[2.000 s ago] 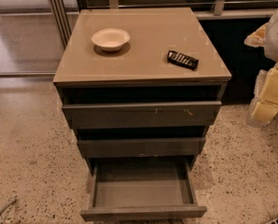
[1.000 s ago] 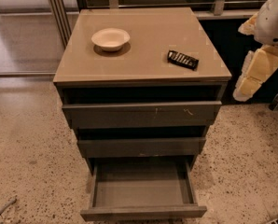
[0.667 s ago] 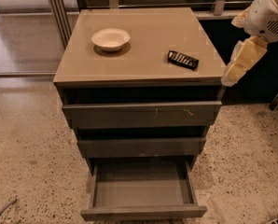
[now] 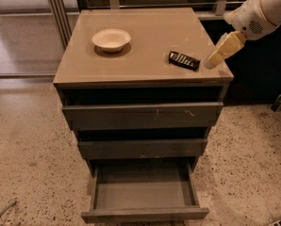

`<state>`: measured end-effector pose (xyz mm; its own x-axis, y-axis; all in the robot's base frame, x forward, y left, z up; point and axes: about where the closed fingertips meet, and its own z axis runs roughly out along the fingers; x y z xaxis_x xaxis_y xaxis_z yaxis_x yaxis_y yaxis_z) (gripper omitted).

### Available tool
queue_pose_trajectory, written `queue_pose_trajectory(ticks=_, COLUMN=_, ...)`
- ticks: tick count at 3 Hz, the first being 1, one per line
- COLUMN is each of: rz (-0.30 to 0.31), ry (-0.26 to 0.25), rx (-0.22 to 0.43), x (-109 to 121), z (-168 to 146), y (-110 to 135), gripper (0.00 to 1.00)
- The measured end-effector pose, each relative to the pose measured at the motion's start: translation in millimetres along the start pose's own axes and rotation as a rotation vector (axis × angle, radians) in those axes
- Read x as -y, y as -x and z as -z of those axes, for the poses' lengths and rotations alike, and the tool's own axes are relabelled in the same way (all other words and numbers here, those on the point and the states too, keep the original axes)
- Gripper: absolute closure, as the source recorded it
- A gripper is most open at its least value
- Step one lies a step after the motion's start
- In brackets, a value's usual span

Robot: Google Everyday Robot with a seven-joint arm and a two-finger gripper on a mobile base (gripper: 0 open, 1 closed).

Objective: Place rxbar chocolate into bottom drawer

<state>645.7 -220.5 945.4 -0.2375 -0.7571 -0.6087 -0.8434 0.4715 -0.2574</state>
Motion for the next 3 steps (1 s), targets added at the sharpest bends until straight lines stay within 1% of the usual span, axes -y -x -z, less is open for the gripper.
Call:
queue_pose_trajectory(ticks=1, rz=-0.04, ry=-0.009, rx=0.122, x=22, z=-35, y=-1, gripper=0.0)
queue_pose_trajectory(ticks=2, rz=-0.048, ry=0.001, rx=0.226, x=35, z=-77, y=1, gripper=0.0)
queue_pose_trajectory(ticks=3, rz=-0.051, ry=0.007, rx=0.231, x=35, z=-84, y=-1, gripper=0.0)
